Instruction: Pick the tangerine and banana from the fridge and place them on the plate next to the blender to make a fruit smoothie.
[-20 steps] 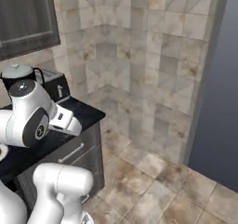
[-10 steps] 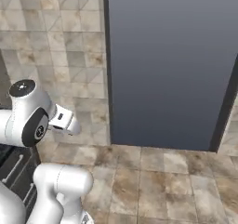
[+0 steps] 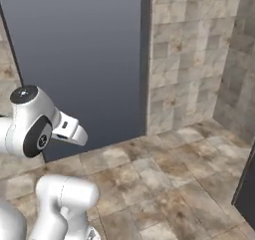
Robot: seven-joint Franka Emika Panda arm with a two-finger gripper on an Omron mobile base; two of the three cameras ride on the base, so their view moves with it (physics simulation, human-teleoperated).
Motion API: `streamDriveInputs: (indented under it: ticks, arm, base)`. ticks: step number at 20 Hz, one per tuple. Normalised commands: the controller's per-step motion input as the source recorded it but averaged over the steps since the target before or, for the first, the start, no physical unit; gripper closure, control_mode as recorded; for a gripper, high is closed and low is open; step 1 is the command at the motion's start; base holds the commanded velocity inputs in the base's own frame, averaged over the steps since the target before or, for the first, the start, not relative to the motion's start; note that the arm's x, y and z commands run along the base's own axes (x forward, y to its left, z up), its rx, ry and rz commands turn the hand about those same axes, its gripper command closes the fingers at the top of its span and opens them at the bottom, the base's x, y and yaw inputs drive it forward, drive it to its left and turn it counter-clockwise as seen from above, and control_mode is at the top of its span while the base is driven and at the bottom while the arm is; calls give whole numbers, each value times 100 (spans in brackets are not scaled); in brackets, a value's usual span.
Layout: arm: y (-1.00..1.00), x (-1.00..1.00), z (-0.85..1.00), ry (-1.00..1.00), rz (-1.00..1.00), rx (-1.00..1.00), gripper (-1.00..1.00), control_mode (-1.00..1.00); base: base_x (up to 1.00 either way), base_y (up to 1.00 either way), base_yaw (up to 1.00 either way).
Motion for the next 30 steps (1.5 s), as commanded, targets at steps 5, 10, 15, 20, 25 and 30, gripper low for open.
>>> streamDriveInputs:
  ticks: [5, 10, 15, 20, 25, 30]
  arm:
    - [0, 0, 0, 0, 0, 0, -100, 100]
    - [0, 0, 0, 0, 0, 0, -100, 100]
    - [0, 0, 0, 0, 0, 0, -100, 100]
    - [0, 0, 0, 0, 0, 0, -100, 100]
    - [0, 0, 0, 0, 0, 0, -100, 100]
    - [0, 0, 0, 0, 0, 0, -100, 100]
  base:
    - [0, -35, -79]
    - [0, -46, -65]
    - [40, -36, -49]
    - [99, 0, -27]
    - [94, 0, -19]
    - [85, 1, -21]
